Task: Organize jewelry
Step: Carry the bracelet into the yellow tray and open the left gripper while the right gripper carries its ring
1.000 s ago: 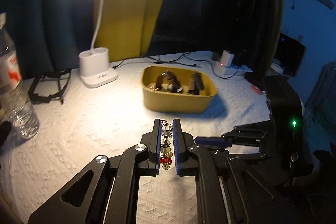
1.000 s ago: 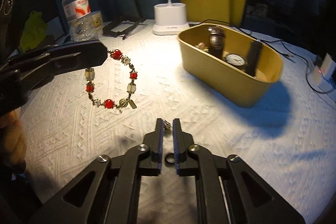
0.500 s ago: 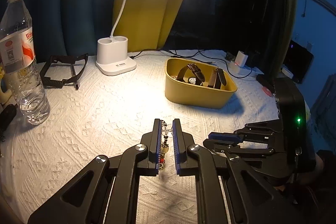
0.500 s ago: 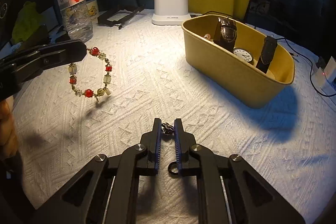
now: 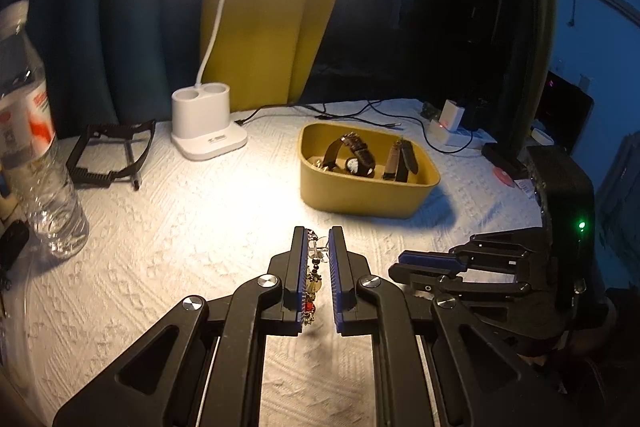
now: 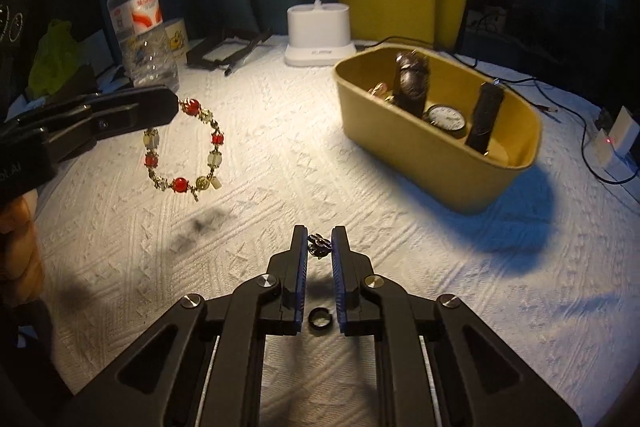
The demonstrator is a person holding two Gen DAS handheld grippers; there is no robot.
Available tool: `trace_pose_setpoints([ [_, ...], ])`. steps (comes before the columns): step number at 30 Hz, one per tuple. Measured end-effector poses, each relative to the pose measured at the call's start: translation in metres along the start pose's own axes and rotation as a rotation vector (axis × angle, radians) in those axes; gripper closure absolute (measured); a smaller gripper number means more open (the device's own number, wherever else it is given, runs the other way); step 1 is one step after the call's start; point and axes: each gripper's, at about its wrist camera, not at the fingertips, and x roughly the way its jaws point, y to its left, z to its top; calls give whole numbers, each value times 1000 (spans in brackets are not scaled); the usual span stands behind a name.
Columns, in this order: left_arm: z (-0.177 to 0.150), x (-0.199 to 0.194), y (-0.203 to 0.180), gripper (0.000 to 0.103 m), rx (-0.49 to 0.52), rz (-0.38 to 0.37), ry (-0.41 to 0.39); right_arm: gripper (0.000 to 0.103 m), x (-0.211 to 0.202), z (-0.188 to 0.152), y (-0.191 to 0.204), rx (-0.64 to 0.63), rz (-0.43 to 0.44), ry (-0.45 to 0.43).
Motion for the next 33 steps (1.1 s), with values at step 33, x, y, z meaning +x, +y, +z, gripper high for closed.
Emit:
trace_pose_setpoints([
  [33,82,85,-32,91,113,26,-47,91,-16,47,-99,128,-99,-167],
])
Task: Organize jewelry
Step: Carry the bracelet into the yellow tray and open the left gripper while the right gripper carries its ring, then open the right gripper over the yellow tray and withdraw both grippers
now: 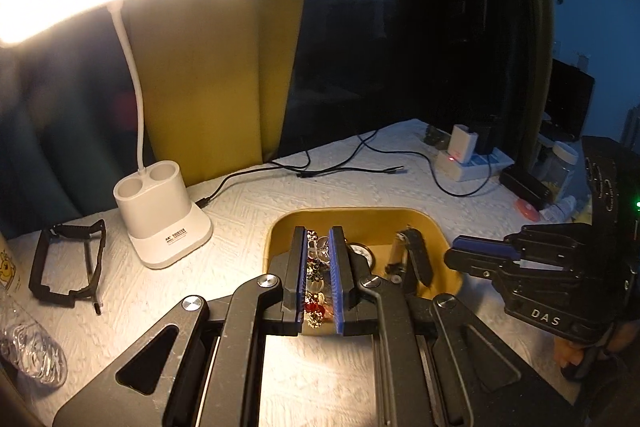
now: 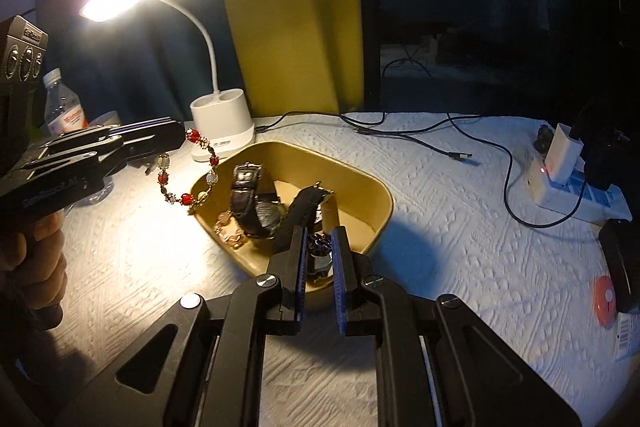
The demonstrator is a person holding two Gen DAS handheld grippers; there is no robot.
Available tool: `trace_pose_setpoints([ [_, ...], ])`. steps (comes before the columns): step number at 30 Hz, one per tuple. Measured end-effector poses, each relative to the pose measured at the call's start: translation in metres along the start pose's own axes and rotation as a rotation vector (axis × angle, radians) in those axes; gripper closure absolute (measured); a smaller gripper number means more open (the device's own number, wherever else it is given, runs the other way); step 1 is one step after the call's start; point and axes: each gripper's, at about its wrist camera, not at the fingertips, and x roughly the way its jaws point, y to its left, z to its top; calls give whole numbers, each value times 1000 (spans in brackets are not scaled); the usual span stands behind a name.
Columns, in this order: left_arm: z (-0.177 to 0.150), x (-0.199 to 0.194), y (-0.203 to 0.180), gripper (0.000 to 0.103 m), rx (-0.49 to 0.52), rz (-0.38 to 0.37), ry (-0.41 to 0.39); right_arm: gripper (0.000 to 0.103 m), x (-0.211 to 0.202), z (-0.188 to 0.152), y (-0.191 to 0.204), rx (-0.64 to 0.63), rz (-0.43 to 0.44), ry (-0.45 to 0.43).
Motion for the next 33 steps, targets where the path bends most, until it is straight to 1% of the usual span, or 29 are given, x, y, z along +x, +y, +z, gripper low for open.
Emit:
trace_pose_setpoints([
  [3,1,8,2,91,-3,-2,8,91,5,3,-3,7,-3,-2],
  [7,1,21,5,91,-20,-4,43,91,10,6,-8,20,-13,-7],
  [11,-2,32,10,90,-46,-8,85,91,16,6,-12,16,-30,7],
  [12,-3,33,11,86,-48,-6,89,91,17,6,-12,15,-32,13],
  [13,-3,33,12,77,-50,-6,92,90,18,6,-13,15,-31,19],
  [15,-4,32,13,69,-57,-12,92,90,20,5,-14,18,-36,27],
  [18,-5,28,14,68,-60,-7,89,89,19,5,-14,24,-45,28],
  [23,-10,21,17,68,-78,-7,92,79,14,3,-13,23,-58,31],
  [33,-17,0,19,67,-100,-12,83,78,-4,-4,-1,15,-71,32],
])
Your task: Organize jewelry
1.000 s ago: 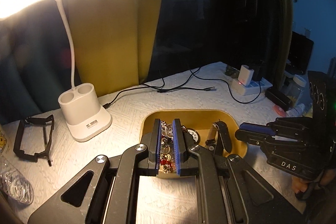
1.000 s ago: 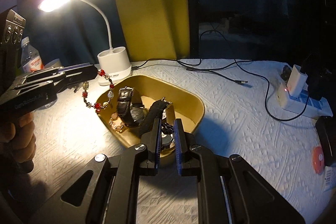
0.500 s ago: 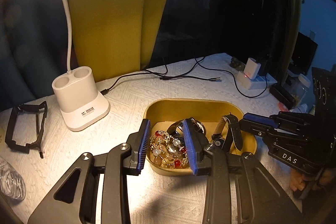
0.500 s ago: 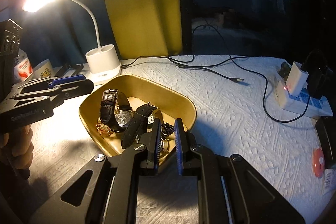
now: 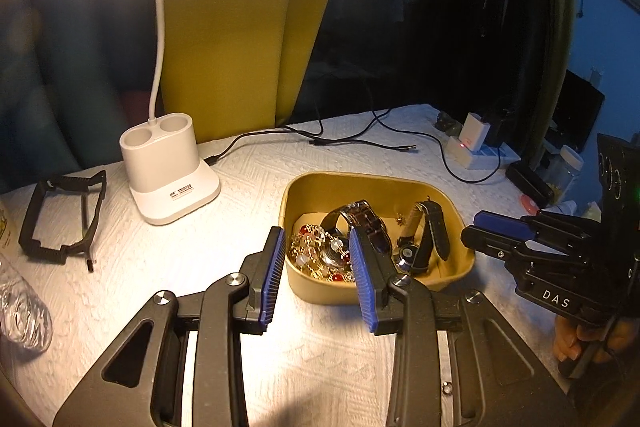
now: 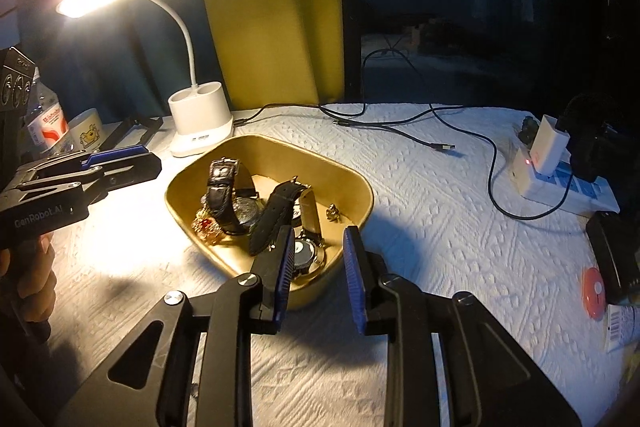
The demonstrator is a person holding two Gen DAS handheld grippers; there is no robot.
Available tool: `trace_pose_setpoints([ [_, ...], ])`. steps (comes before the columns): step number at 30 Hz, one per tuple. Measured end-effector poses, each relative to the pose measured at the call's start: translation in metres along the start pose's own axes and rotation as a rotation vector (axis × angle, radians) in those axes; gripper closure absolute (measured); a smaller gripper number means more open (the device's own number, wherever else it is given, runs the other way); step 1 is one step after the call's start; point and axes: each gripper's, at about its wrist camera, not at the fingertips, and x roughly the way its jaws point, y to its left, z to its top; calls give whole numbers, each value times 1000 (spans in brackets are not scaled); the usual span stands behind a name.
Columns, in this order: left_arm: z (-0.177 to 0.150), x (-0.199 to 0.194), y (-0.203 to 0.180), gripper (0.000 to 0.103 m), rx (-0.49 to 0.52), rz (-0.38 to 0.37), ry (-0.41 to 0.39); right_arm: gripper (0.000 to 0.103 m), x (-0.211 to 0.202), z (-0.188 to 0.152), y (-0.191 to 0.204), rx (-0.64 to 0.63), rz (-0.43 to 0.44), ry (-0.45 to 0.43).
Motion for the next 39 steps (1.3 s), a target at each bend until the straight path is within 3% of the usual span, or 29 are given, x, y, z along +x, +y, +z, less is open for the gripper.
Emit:
trace_pose_setpoints([
  [25,-52,-54,-2,67,-36,-35,-14,78,-32,-52,37,-18,-18,60],
  [39,-85,-62,11,67,-66,-39,24,78,-18,-83,64,-22,51,148],
])
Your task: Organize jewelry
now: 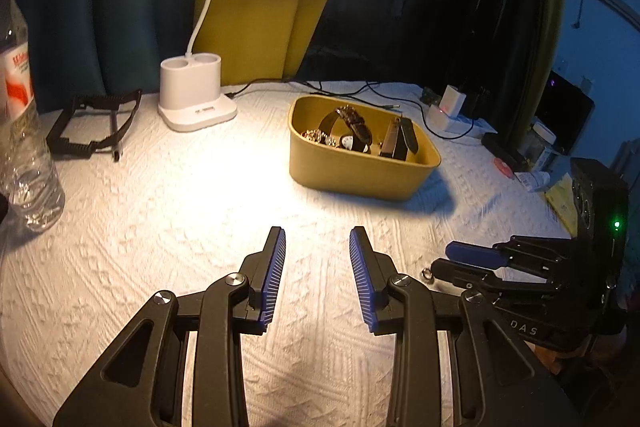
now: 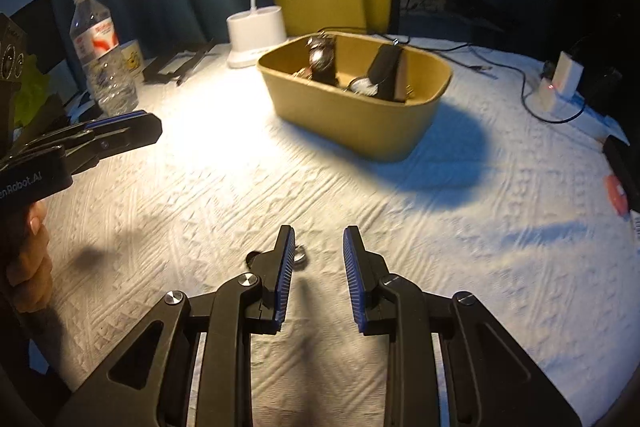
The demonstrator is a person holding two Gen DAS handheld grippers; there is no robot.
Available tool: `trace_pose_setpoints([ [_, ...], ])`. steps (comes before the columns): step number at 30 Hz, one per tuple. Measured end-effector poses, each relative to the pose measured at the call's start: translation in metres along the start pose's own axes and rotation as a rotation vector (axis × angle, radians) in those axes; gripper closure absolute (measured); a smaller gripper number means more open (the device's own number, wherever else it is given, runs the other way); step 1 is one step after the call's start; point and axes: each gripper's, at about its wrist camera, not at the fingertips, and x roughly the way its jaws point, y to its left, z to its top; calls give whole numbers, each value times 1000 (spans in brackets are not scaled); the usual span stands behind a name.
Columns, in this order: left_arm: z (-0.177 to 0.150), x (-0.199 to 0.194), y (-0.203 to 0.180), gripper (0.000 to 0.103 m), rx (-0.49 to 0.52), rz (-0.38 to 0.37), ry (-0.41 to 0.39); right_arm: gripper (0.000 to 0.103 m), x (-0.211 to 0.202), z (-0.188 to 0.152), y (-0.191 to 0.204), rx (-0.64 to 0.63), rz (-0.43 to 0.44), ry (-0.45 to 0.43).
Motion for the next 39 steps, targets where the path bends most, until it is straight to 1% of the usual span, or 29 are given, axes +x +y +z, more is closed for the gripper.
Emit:
trace_pose_setpoints([
  [6,-6,0,3,67,-6,-6,8,78,9,-2,6,-4,8,30],
  [10,-7,1,6,67,-14,-3,11,79,11,-2,7,-4,5,32],
  [11,-7,1,6,67,-15,-3,12,85,11,-2,7,-5,2,31],
  [12,-7,2,6,67,-16,-3,14,89,12,-2,6,-5,-11,31],
  [13,-7,2,5,67,-15,-4,16,90,12,-1,5,-1,-4,29],
  [25,-10,15,-17,67,30,-23,65,90,0,-3,-9,26,4,-8],
  [34,-19,35,-52,67,110,-64,146,90,-14,-9,-31,69,4,-39],
  [39,-25,48,-68,67,179,-57,200,90,-21,-13,-42,91,7,-60],
])
